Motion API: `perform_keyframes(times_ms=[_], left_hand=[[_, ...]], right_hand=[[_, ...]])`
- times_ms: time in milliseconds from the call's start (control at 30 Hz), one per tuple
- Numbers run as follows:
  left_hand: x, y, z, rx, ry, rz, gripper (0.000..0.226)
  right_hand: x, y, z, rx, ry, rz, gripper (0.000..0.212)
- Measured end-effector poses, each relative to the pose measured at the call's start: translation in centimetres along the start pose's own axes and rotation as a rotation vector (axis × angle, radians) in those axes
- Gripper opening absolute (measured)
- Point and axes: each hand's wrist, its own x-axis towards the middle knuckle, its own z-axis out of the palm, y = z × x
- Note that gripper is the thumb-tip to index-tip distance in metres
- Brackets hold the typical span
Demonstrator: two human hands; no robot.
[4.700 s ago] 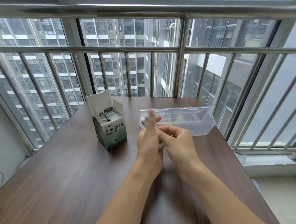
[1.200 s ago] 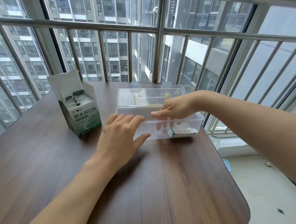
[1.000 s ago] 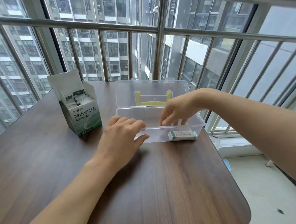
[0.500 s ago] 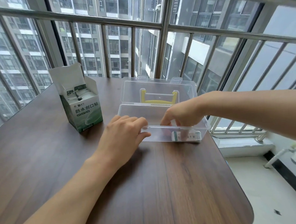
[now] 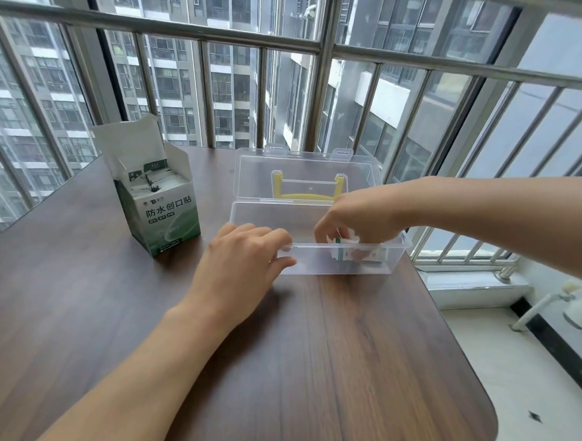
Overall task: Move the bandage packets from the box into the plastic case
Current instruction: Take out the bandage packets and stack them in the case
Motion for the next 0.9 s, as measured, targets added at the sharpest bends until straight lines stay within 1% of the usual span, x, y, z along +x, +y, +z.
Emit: perform_keyframes(times_ms=[133,233,333,367,467,500,567,633,700,800,833,900], left_hand=[[0.0,0.0,0.0,-0.001,0.011,0.004,0.021],[0.0,0.0,0.0,-0.011,0.008,0.003,0.020],[0.0,-0.1,0.0,-0.020,0.001,-0.002,0.020],[0.0,-0.1,0.1,-0.024,-0.002,-0.007,0.020],[0.0,-0.2,0.1,-0.030,-0.010,-0.013,0.019],[-0.1,-0.2,0.1,-0.032,-0.011,-0.013,0.019],[-0.1,-0.1,0.1,-0.036,-0.012,-0.011,0.019],[-0.1,-0.2,0.1,-0.042,-0.012,-0.013,0.019],[-0.1,-0.2,0.1,-0.044,-0.010,-0.013,0.019],[-0.1,-0.2,0.1,-0.044,-0.009,-0.017,0.018],[-0.1,-0.2,0.1,-0.045,-0.008,-0.018,0.018],[-0.1,-0.2,0.1,-0.044,-0.009,-0.019,0.018]], right_hand=[[-0.5,0.2,-0.3,-0.016,0.064,0.006,0.053],[-0.6,0.5,0.0,-0.096,0.127,-0.011,0.053],[-0.7,0.6,0.0,-0.129,0.103,0.009,0.054],[-0.8,0.5,-0.1,-0.108,0.092,0.024,0.048],[-0.7,0.2,0.3,-0.060,0.104,0.057,0.023],[-0.6,0.3,0.4,-0.052,0.107,0.080,0.024],[-0.5,0.6,0.6,-0.049,0.109,0.108,0.034],[-0.5,0.9,0.7,-0.053,0.105,0.109,0.035],[-0.4,1.0,0.8,-0.033,0.088,0.108,0.030],[-0.6,1.1,0.8,0.016,0.071,0.119,0.016],[-0.8,1.1,0.5,0.063,0.075,0.129,0.011],[-1.2,1.5,-0.2,0.168,0.107,0.148,0.008]])
